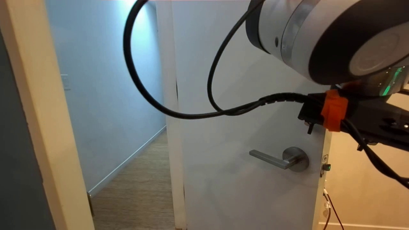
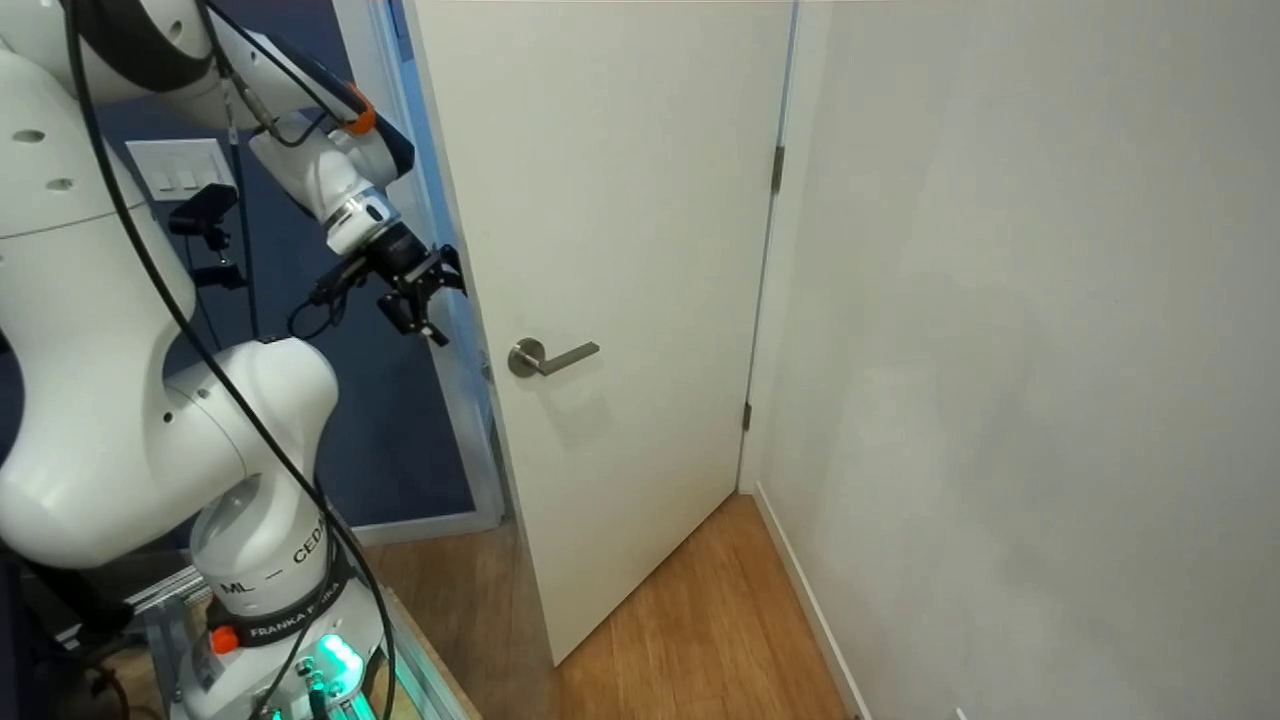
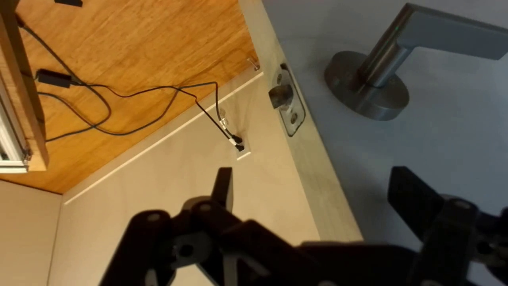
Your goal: Open the door
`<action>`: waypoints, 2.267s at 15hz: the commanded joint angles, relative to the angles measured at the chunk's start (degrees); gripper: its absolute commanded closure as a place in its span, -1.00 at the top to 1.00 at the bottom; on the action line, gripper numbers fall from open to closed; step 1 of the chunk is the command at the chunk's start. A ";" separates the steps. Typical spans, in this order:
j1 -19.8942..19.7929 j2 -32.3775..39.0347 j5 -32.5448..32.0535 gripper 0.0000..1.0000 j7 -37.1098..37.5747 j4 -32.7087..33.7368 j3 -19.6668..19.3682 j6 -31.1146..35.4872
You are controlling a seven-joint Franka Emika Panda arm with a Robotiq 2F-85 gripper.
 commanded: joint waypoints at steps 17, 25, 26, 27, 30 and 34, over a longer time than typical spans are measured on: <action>8.44 14.87 -5.68 1.00 1.16 -0.66 -16.27 0.41; 3.40 17.84 -13.68 1.00 6.83 -1.33 -16.18 -1.38; -0.86 11.68 -20.35 1.00 13.47 -3.01 -9.97 2.58; 1.91 18.60 -15.68 1.00 9.01 -2.62 -15.74 -1.49; -5.39 11.55 -24.14 1.00 17.76 -5.75 -8.22 2.72; -11.12 12.36 -28.91 1.00 22.05 -8.50 -6.83 2.03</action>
